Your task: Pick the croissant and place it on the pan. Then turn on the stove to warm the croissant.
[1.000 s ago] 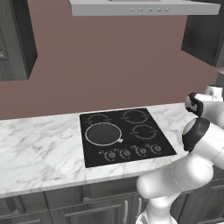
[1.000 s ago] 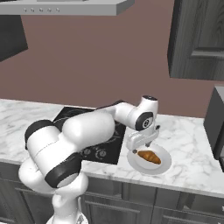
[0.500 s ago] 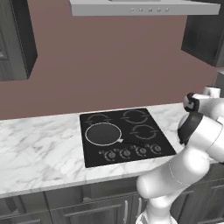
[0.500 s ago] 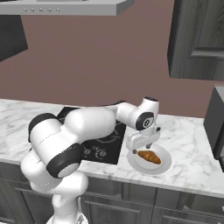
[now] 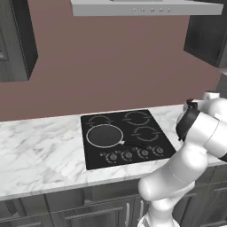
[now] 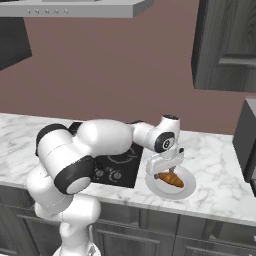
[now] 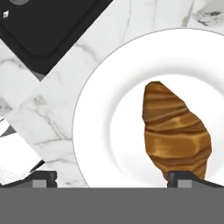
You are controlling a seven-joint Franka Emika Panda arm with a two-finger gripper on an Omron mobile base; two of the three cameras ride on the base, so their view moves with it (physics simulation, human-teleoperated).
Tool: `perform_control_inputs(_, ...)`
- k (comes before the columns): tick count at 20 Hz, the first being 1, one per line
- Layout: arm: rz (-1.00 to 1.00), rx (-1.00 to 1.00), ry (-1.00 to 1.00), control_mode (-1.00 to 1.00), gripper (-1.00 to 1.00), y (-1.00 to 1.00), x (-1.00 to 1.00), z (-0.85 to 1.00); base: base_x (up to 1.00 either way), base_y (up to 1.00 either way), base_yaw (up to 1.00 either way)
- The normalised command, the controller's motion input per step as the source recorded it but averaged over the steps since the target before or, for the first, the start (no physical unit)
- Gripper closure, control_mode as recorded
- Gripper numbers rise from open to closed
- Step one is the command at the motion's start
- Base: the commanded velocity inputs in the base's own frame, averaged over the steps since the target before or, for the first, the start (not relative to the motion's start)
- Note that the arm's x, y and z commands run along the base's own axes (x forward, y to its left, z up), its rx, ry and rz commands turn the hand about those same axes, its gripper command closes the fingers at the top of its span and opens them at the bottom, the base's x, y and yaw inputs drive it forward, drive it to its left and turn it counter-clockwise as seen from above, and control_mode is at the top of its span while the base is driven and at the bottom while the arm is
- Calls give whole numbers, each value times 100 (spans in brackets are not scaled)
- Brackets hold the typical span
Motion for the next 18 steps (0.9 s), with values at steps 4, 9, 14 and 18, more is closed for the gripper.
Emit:
perform_control_inputs(4, 0, -4, 0, -100, -100, -4, 9, -21, 0, 0, 0)
perform_control_inputs(9, 0, -4, 0, -100, -100, -1, 4, -26, 0, 0, 0)
perform_control_inputs(14, 0, -5, 0, -100, -100, -1, 9, -9, 0, 0, 0)
perform_control_inputs(18, 0, -2, -4, -100, -100, -2, 1, 3, 0, 0, 0)
